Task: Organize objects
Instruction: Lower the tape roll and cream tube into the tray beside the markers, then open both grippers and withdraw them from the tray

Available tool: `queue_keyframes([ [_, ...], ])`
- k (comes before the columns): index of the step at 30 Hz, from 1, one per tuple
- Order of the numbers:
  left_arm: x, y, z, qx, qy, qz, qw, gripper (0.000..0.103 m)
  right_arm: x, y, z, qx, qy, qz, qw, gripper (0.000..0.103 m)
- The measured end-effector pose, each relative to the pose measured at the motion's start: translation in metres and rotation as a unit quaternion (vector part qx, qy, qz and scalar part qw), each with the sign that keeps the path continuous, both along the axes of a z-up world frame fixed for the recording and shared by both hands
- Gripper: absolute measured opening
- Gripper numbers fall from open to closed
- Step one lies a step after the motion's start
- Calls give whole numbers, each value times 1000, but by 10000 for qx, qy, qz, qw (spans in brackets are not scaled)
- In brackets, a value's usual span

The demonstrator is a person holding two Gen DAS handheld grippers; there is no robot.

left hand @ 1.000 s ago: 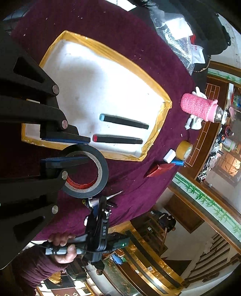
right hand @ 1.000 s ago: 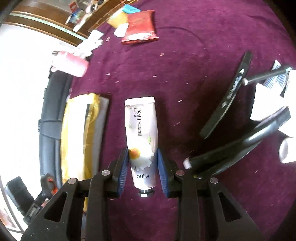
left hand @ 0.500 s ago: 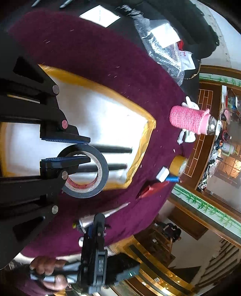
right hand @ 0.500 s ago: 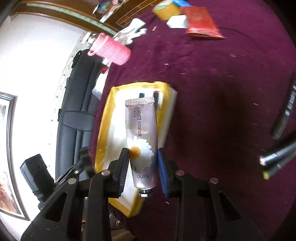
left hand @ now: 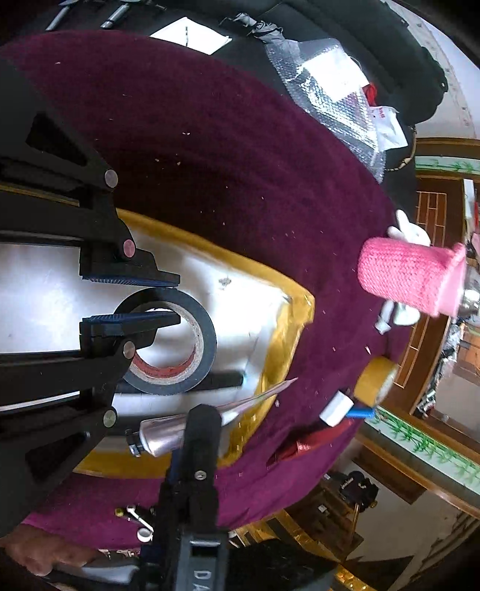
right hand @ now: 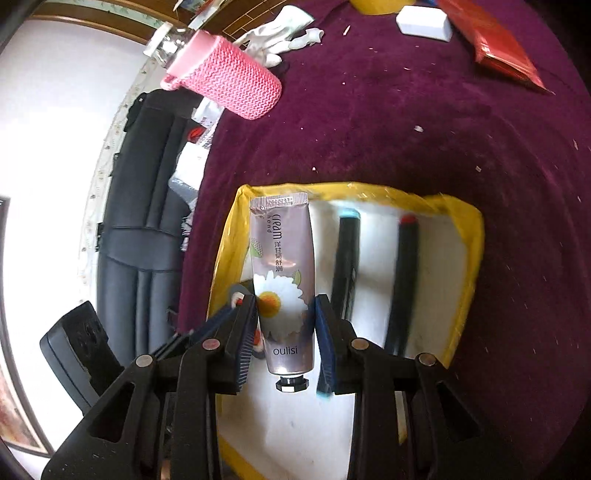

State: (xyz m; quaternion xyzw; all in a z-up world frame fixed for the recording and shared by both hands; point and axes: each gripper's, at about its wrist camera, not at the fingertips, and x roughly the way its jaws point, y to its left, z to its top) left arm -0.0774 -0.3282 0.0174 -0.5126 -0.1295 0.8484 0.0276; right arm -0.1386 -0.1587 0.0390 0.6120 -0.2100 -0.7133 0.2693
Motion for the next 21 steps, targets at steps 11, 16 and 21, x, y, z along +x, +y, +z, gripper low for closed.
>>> queue_keyframes([
  [11, -4, -3, -4, -142, 56, 14, 9999, 16, -11, -21, -21, 441, -31, -39, 9990, 30],
  [16, -3, -3, 1, 232, 62, 7, 9997, 35, -8, -16, -30, 460, -289, -122, 9985, 31],
  [21, 13, 4, 6, 386, 350, 106, 9986, 53, 1, -7, -29, 442, -349, -247, 9981, 38],
])
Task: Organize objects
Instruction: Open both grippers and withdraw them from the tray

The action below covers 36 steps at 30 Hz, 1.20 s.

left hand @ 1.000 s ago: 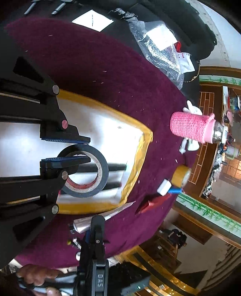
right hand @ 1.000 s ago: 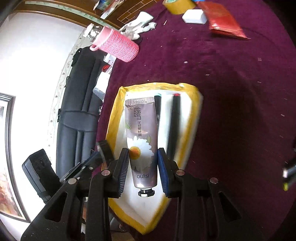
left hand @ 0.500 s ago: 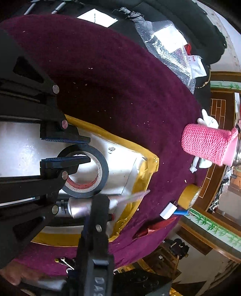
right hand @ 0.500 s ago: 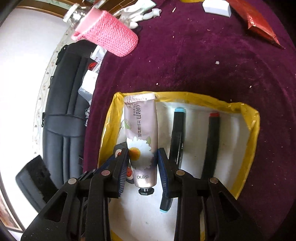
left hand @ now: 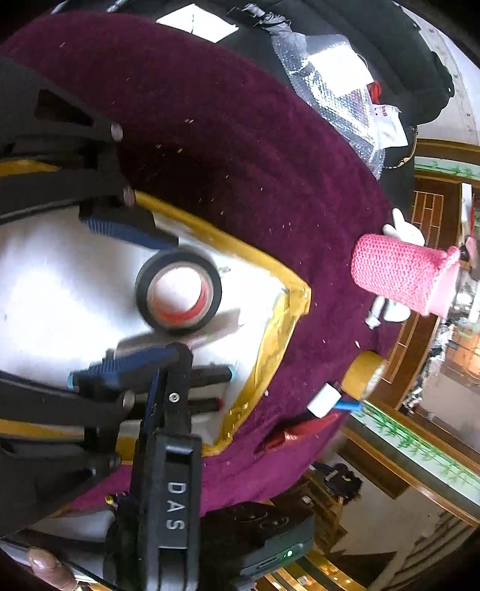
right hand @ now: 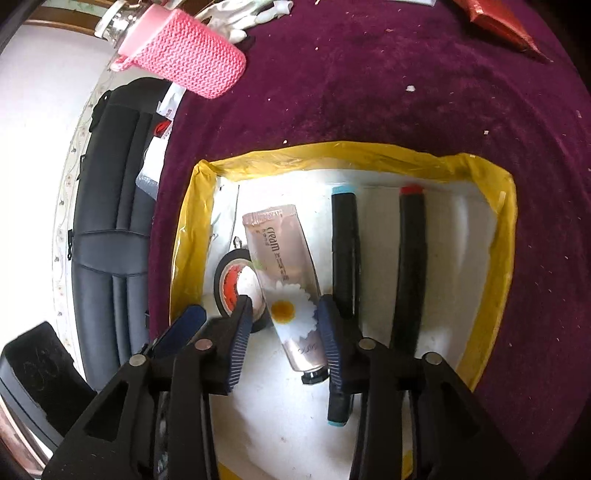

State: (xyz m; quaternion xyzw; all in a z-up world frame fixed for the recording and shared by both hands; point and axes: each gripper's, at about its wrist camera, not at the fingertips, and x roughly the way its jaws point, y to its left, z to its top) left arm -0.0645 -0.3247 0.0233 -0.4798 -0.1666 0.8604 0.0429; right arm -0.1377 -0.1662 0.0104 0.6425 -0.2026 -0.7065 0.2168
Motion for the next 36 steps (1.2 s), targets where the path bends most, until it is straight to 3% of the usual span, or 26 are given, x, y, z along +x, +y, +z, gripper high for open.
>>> queue_keyframes([
  [3, 4, 6, -5, 44, 24, 58, 10000, 54, 4, 5, 14, 94, 234, -58, 9997, 40],
  [7, 11, 21, -8, -387, 63, 26, 9992, 63, 14, 12, 42, 306, 665, -39, 9973, 40],
  [10, 20, 28, -7, -447, 92, -33, 9990, 64, 34, 17, 76, 808, 1271, 101, 9885, 40],
  [13, 27, 26, -5, -262, 160, 5, 9995, 64, 66, 27, 119, 1518, 2125, 213, 9651, 40],
  [15, 32, 22, 4, -123, 205, 199, 9995, 64, 84, 39, 140, 1840, 2569, 211, 9485, 50],
  [17, 41, 23, 21, -116, 385, 299, 9987, 64, 98, 50, 160, 2119, 2961, 154, 9312, 57],
  [19, 54, 29, 42, -217, 579, 365, 9974, 64, 116, 68, 179, 2315, 3317, 34, 9145, 58],
  [23, 84, 52, 87, -314, 908, 447, 9944, 64, 140, 104, 205, 2459, 3645, -243, 8978, 58],
  [28, 107, 95, 120, -560, 1150, 250, 9915, 64, 173, 156, 236, 2697, 4046, -650, 8714, 61],
  [36, 125, 158, 136, -665, 1039, -13, 9924, 64, 200, 218, 254, 2890, 4279, -1031, 8501, 64],
])
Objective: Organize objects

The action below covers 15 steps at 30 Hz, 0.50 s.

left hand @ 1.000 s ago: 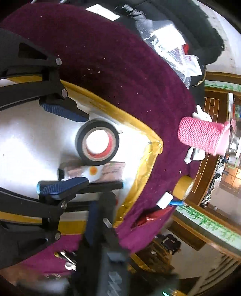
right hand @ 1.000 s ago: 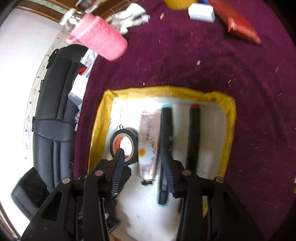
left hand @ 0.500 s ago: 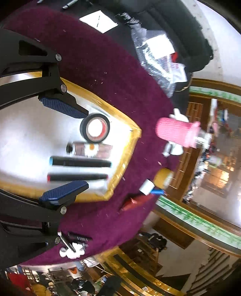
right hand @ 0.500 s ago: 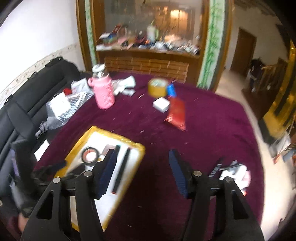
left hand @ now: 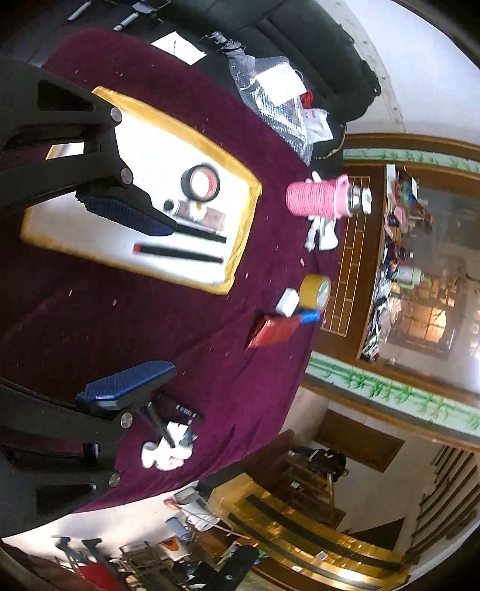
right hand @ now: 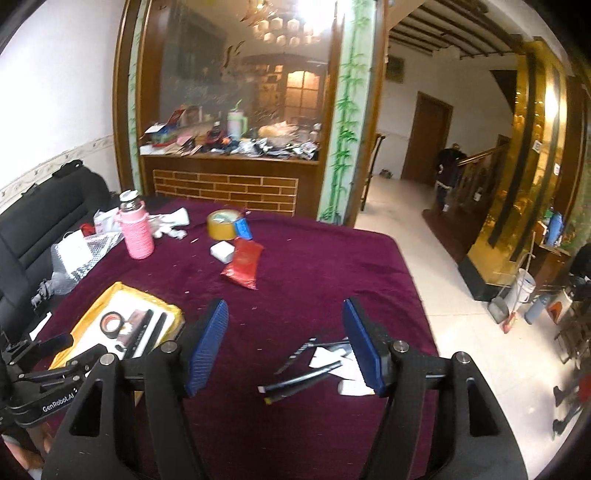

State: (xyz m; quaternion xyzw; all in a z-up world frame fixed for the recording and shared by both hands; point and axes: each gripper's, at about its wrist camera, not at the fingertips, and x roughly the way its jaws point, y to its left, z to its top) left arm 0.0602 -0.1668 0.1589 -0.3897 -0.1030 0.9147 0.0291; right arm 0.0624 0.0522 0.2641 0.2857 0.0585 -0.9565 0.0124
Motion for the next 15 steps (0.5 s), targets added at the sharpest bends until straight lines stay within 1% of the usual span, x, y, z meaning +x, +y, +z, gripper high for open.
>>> queue_keyframes([
  [3, 4, 23, 5, -112, 15, -123, 9999, 64, 5, 20, 2, -19, 79, -109, 9999, 65],
  [8, 7, 56, 9, -173, -20, -284, 9994, 64, 9, 50, 3, -37, 128, -278, 9995, 67],
  [15, 4, 85, 8, -256, -100, -361, 9990, 64, 7, 74, -3, -43, 112, -348, 9993, 67],
])
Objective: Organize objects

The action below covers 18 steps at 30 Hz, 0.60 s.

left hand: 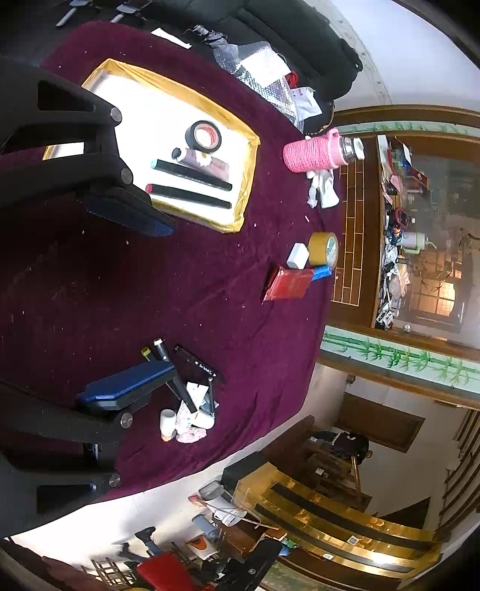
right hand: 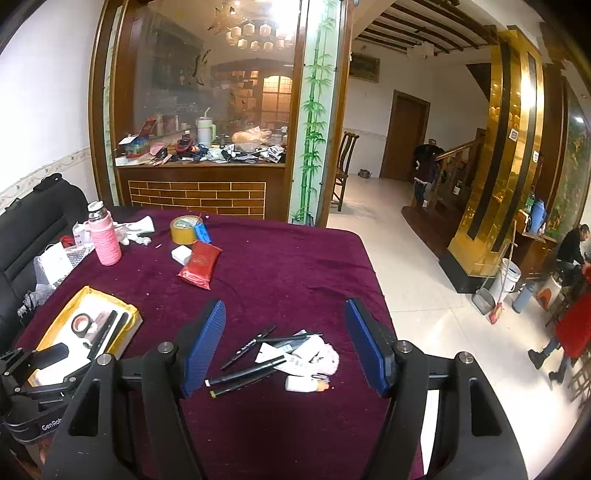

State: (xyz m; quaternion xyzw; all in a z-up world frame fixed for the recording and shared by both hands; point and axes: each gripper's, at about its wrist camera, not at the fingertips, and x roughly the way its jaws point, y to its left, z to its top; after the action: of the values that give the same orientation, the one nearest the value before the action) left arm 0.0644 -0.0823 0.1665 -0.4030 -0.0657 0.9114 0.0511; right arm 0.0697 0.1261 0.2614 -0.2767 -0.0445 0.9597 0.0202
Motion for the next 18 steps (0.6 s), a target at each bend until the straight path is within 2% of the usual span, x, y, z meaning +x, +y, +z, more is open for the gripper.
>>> queue_keyframes([
  [8, -8, 18, -6, -21, -162, -38, 9999, 64, -9, 16, -8, -30, -100, -4, 9999, 67],
  [18, -25, 35, -21, -100, -436, -87, 9990, 64, -30, 35, -27, -161, -427, -44, 9989, 67],
])
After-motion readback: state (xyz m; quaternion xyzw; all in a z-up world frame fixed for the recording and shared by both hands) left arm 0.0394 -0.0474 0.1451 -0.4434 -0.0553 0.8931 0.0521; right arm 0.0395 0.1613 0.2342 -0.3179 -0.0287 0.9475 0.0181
